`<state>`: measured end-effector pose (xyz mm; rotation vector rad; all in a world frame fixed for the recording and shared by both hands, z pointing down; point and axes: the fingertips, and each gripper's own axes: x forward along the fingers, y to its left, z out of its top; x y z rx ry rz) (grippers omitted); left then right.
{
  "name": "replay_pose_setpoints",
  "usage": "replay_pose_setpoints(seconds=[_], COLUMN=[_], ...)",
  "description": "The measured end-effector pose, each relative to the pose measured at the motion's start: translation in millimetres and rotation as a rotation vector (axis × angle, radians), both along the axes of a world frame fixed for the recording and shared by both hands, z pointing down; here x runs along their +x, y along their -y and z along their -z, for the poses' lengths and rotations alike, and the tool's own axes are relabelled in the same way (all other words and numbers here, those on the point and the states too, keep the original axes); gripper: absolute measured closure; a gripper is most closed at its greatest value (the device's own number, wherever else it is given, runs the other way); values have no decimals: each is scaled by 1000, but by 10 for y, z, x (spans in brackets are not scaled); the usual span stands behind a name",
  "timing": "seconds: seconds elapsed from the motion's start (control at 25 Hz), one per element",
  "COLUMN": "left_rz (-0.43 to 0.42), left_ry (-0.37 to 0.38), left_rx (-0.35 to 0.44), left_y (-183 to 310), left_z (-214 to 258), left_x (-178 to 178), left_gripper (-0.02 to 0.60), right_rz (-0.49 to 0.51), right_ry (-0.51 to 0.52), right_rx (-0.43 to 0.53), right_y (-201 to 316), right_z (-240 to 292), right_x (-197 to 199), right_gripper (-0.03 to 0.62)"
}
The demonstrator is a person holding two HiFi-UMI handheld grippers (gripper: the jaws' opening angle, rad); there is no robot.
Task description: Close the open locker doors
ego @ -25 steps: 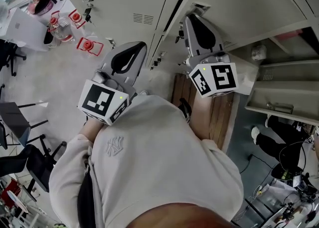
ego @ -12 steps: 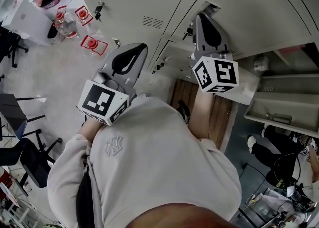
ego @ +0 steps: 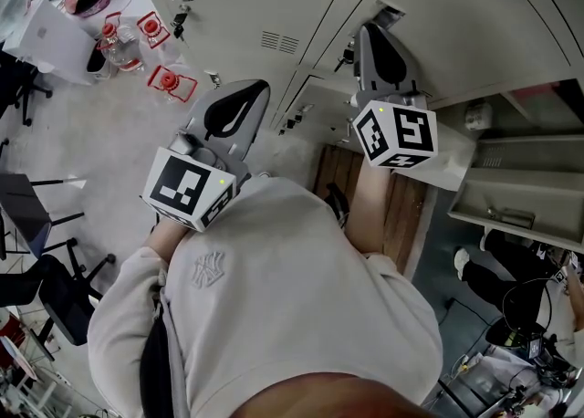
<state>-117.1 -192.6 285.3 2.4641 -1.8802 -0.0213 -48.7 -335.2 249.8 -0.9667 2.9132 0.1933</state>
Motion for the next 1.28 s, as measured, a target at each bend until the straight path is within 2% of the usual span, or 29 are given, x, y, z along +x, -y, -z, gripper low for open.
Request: replay_pose_setpoints(seconds=[0.36, 0.72, 1.0, 1.28], left_rz=[-2, -55, -125, -208], left_ry=[-7, -12, -4, 9], left_rx=[-3, -6, -16, -31], left_y=[-28, -15, 36, 77], left_z=[0, -19, -64, -90], left_x=[-8, 123, 344, 787], left_gripper=[583, 583, 583, 583], right_rz=[-22, -34, -95, -187], right_ry=[6, 47, 88, 153], right_rx=[3, 3, 6, -38], right_y=[-53, -287, -511, -737], right_z=[22, 115, 164, 51], right_x=[63, 268, 693, 1335], right_gripper=[566, 565, 566, 566])
